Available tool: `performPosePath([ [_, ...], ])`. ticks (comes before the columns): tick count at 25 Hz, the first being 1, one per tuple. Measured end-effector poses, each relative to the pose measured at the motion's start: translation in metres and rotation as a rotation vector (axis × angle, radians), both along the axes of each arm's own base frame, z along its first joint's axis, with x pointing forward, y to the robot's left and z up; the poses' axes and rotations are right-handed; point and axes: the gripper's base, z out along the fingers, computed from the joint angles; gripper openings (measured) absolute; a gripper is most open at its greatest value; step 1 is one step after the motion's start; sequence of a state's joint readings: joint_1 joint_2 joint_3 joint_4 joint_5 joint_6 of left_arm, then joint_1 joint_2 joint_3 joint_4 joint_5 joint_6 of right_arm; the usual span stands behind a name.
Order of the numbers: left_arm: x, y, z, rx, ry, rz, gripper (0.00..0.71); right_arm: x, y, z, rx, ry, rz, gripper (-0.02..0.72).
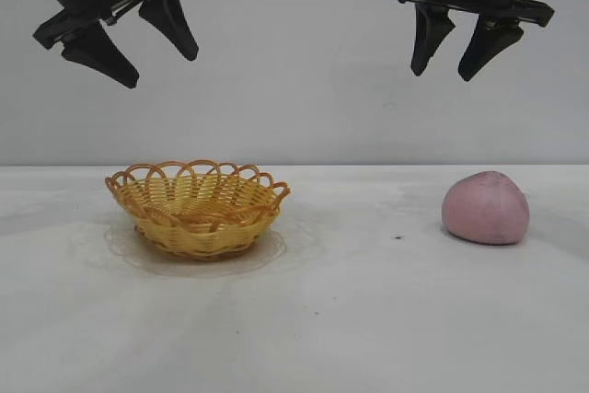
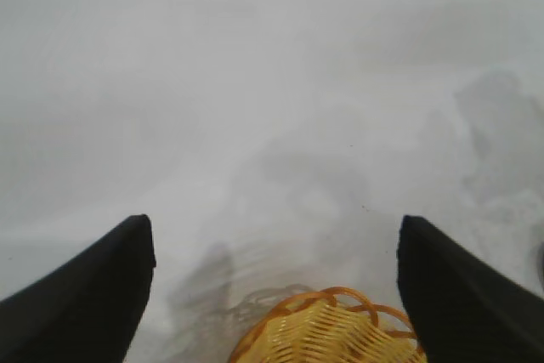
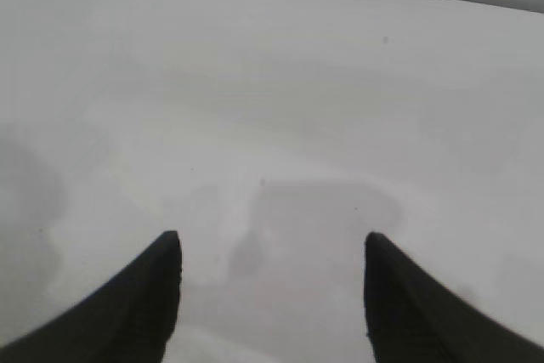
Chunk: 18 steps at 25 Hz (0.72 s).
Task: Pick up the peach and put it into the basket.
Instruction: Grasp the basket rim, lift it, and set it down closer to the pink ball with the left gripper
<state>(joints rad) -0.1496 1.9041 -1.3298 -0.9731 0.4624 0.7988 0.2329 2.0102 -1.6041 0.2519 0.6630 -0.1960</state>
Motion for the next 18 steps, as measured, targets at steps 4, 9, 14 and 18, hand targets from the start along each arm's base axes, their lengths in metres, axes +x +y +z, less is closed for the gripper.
performPosePath([
  [4,0.0000,0.0000,0.0000,0.000,0.000,0.000,0.521,0.0000,0.0000,0.0000,0.000,0.000,0.000,0.404],
  [9,0.0000,0.0000,0.0000,0.000,0.000,0.000,0.521,0.0000,0.0000,0.0000,0.000,0.000,0.000,0.404],
  [14,-0.0001,0.0000,-0.0001,0.001,0.000,-0.001,0.521,0.0000,0.0000,0.0000,0.000,0.000,0.000,0.404],
  [18,-0.0015,0.0006,-0.0019,0.042,0.002,-0.034,0.521,0.0000,-0.0001,0.0000,-0.002,0.000,0.001,0.404],
])
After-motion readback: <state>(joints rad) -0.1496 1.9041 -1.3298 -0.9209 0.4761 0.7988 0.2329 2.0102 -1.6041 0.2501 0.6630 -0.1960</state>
